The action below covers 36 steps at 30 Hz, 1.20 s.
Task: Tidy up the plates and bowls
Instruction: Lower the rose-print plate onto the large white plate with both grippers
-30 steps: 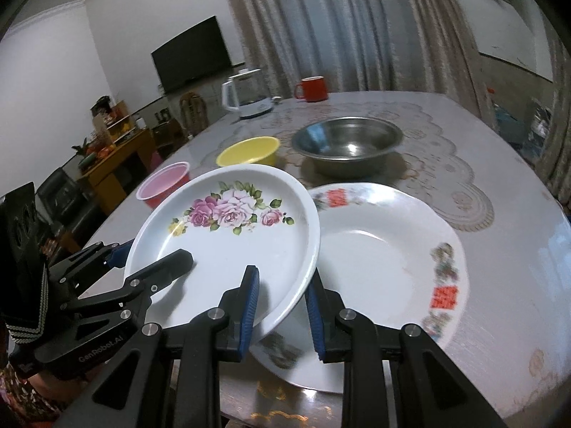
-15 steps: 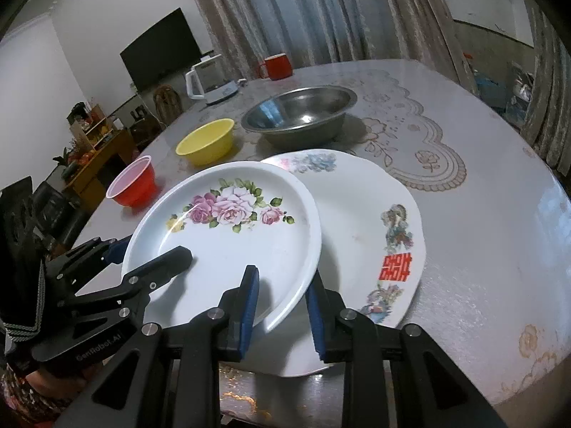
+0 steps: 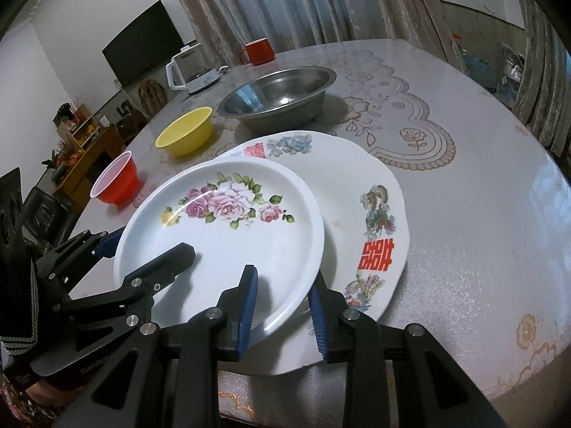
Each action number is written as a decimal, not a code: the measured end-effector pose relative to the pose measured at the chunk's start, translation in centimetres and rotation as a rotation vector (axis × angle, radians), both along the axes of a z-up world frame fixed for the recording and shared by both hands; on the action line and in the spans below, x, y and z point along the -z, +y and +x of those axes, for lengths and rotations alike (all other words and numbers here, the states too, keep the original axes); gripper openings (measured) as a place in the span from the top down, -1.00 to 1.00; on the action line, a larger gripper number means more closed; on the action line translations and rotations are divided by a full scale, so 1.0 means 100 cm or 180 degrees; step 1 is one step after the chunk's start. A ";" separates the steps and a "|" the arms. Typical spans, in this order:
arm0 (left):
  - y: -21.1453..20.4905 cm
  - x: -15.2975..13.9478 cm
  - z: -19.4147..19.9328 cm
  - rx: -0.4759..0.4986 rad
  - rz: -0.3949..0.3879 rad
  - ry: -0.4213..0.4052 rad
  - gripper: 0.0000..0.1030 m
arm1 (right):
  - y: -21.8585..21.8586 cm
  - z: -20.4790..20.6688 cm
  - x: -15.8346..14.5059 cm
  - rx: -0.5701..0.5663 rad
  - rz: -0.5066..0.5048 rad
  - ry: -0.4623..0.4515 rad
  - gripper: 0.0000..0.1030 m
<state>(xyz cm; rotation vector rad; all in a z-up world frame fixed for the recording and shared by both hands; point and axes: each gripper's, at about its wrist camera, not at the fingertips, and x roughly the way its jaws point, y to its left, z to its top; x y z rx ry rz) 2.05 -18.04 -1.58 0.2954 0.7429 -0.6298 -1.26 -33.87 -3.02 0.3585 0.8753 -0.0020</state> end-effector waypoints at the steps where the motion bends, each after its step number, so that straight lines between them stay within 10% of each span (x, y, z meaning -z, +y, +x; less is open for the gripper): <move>1: -0.001 0.000 0.000 -0.0006 0.0009 0.0000 -0.10 | 0.000 0.000 0.000 -0.0002 -0.0005 0.0006 0.44; 36: -0.019 0.006 0.002 0.0084 0.0200 -0.0036 0.09 | -0.002 0.008 -0.013 0.0241 -0.0621 0.0164 0.43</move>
